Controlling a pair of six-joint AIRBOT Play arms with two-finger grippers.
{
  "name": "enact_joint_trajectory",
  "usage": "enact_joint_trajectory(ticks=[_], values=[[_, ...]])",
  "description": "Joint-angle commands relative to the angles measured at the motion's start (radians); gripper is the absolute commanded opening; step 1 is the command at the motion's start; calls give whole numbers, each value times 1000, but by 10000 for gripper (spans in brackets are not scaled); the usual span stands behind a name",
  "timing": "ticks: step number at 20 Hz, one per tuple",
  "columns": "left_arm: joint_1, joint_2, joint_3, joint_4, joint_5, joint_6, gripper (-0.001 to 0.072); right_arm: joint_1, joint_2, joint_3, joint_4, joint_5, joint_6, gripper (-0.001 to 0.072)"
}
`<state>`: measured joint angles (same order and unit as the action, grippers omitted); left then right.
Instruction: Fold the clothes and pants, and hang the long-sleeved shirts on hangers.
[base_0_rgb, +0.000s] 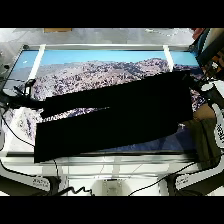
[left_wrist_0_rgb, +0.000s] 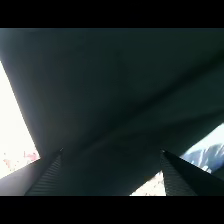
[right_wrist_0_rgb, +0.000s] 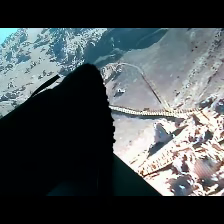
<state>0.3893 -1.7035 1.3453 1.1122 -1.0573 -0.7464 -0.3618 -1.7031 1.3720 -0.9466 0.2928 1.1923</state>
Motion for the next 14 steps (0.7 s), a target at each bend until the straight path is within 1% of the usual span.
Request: enact_joint_trajectory(ticks=[1,5,6,7,9,10,11,12,13,14], values=[[-44,0,0,126,-1,88,643,1,-1,0,0,4,0,21],[-76,-5,0,127,75,140,642,1,-1,0,0,10,0,21],[-80,-7,0,126,99,159,603,1,-1,0,0,10,0,21],[-85,-8,0,128,128,164,495,1,-1,0,0,10,0,21],[-96,-15,0,129,176,164,303,1,-1,0,0,10,0,21],[-100,-22,0,130,179,164,253,1,-1,0,0,10,0,21],[-105,-28,0,137,178,164,249,1,-1,0,0,11,0,21],[-109,-31,0,137,174,164,154,1,-1,0,0,11,0,21],[-116,-29,0,138,173,166,13,1,-1,0,0,11,0,21],[-122,-24,0,137,172,179,10,1,-1,0,0,11,0,21]])
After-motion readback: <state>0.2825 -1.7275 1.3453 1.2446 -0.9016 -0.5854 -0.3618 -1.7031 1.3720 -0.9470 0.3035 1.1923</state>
